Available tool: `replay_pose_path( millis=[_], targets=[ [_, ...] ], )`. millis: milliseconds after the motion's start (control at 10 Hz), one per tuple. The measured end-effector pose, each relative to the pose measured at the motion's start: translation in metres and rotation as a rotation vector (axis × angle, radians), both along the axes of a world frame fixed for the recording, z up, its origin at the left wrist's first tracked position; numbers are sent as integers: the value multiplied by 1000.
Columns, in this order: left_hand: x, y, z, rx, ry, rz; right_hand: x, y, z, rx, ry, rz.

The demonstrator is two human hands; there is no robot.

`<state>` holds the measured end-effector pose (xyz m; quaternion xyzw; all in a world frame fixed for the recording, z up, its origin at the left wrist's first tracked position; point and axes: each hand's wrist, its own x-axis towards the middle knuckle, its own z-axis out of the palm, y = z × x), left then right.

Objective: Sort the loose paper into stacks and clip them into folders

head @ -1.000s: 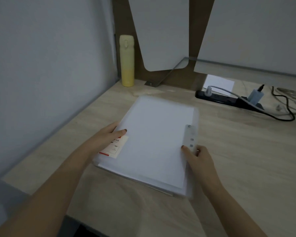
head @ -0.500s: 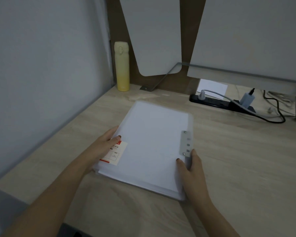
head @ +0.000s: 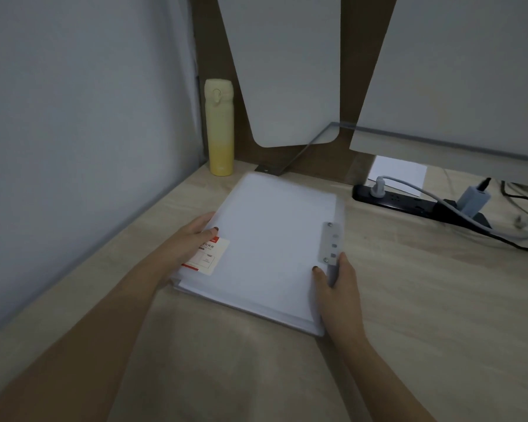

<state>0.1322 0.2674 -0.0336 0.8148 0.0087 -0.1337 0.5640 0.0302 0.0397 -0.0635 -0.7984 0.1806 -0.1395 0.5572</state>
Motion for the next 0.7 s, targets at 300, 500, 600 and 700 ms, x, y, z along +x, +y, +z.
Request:
replay_pose_path(
  millis=[300, 500, 600, 700],
  targets=[
    [61, -7, -5, 66, -34, -11, 59, -5, -4, -121, 2, -14],
    [76, -8, -9, 104, -45, -35, 65, -4, -10, -205, 18, -40],
    [73, -14, -1, 174, -72, -51, 64, -4, -6, -157, 20, -26],
    [64, -21, -5, 396, -144, -11, 61, -6, -5, -55, 12, -13]
  ],
)
